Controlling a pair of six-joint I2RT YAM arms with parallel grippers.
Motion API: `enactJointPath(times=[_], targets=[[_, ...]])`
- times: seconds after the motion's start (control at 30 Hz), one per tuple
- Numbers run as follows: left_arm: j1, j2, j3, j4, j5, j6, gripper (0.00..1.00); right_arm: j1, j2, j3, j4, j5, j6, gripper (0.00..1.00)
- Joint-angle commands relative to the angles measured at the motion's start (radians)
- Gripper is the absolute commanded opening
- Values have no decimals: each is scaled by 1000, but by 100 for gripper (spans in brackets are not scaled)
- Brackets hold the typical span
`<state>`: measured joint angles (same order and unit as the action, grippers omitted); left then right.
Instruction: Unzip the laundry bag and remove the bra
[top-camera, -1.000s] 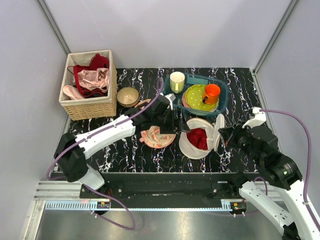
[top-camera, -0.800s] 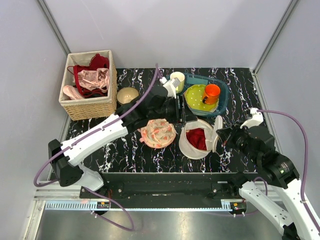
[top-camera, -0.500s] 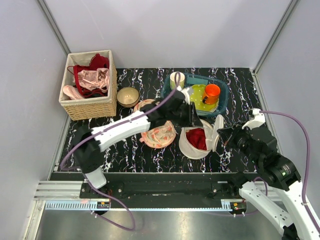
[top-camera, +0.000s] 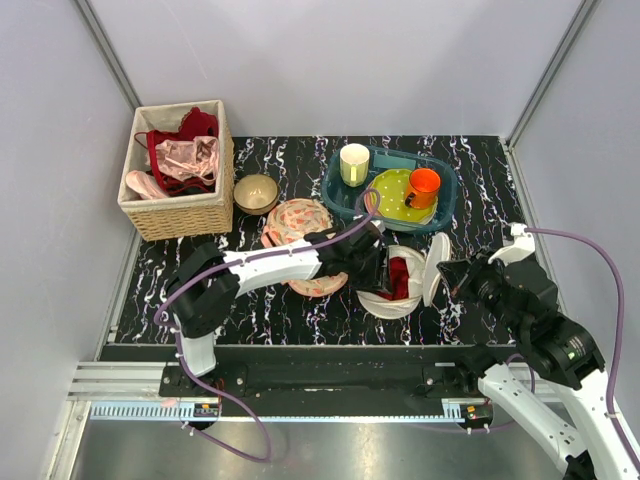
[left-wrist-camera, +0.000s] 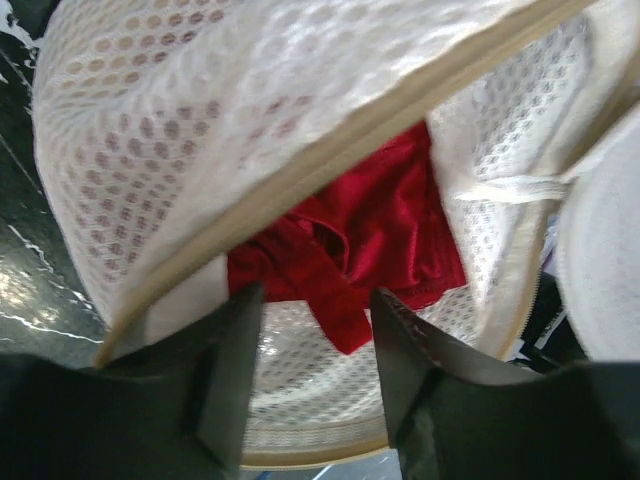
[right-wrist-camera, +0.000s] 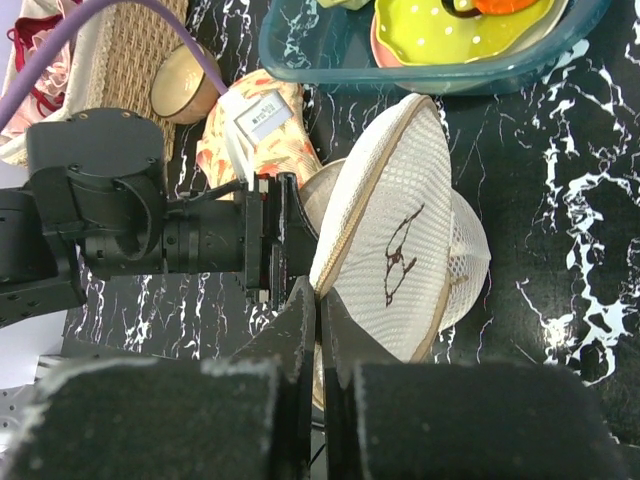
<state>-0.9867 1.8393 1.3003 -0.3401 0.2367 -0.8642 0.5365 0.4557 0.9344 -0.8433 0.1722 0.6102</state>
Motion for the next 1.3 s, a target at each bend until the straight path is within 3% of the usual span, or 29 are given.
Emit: enactJointPath(times=[0.0, 0.03, 0.17, 0.4, 0.67, 0.77, 0.8, 1.27], targets=[[-26, -6, 96, -46, -124, 57, 56, 2, -22, -35, 7, -8, 49, 0], [-30, -8, 111, -68, -158, 63, 62, 0, -26, -49, 7, -14, 56, 0], [-36, 1, 191, -138, -234, 73, 66, 2, -41, -69, 7, -30, 72, 0], [-41, 123, 304, -203, -307, 64, 65, 0, -28, -63, 12, -27, 60, 0], [-61, 216, 310, -203, -358, 57, 67, 0, -29, -72, 16, -36, 63, 0], [-61, 206, 307, -201, -341, 45, 26, 2, -32, -74, 18, -34, 65, 0], [-61, 195, 309, -201, -318, 45, 0, 2, -32, -74, 16, -34, 65, 0], [-43, -127, 353, -99, 30, 41, 0, 2, 11, -115, -20, 49, 121, 0]])
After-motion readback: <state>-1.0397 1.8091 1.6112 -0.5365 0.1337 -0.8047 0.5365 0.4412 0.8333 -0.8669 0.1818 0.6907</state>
